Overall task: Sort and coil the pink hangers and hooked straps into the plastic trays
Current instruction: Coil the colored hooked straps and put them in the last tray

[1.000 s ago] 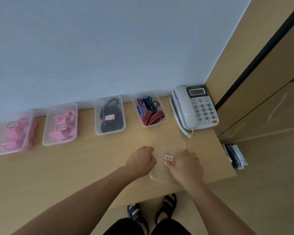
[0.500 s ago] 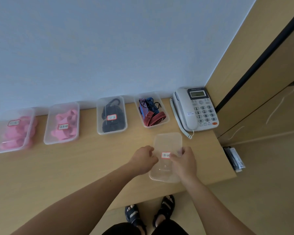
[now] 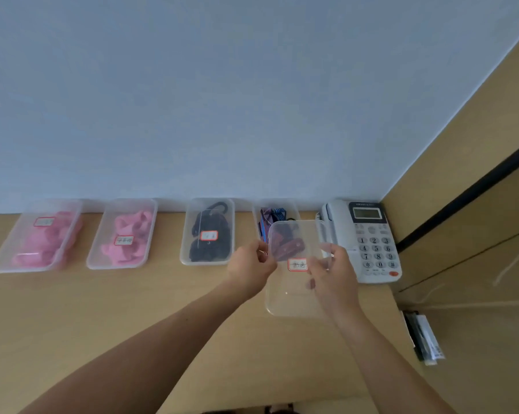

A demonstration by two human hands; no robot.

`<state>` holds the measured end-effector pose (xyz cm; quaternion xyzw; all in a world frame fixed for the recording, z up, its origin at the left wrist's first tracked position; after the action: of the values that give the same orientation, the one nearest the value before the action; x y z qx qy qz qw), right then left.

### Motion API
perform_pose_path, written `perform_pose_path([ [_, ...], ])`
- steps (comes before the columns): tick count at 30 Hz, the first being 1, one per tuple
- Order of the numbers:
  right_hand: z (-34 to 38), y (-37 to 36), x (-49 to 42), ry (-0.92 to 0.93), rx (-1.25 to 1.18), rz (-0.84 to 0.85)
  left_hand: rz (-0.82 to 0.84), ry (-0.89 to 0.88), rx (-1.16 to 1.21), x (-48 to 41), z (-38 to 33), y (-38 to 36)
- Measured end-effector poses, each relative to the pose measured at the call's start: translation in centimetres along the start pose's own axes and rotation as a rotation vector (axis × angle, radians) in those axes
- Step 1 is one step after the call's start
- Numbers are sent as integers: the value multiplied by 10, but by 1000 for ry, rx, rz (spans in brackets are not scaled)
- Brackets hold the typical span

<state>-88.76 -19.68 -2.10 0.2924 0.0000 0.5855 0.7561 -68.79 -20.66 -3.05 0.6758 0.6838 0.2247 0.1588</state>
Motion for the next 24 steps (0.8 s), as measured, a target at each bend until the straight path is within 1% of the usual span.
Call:
perform_pose_path([
  [4, 28, -19, -36, 37, 151, 69, -41, 34, -74, -31, 0, 12],
  [7, 44, -36, -66, 78, 203, 108, -75, 76, -175, -52, 5, 13],
  [14, 53, -70, -120, 76, 317, 216, -106, 185, -319, -84, 19, 10],
  [17, 51, -75, -129, 80, 362, 213, -106, 236, -307, -88, 28, 5],
  [20, 48, -69, -131, 98, 403, 148, -117, 250, -268, -90, 33, 4],
  [24, 43, -59, -130, 91, 512, 66, -143, 313, -98, -88, 42, 2],
])
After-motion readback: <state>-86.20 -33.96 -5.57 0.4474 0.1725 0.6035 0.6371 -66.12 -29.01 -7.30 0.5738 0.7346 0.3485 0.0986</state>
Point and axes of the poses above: each hand's wrist, its own x-axis away from the middle knuckle, its own y-axis out of the back of the hand, z = x × y, the point moved 9 cm from there along -x, towards the middle knuckle, and after that the axes turned 12 degrees about -y, right-handed, at the moved point
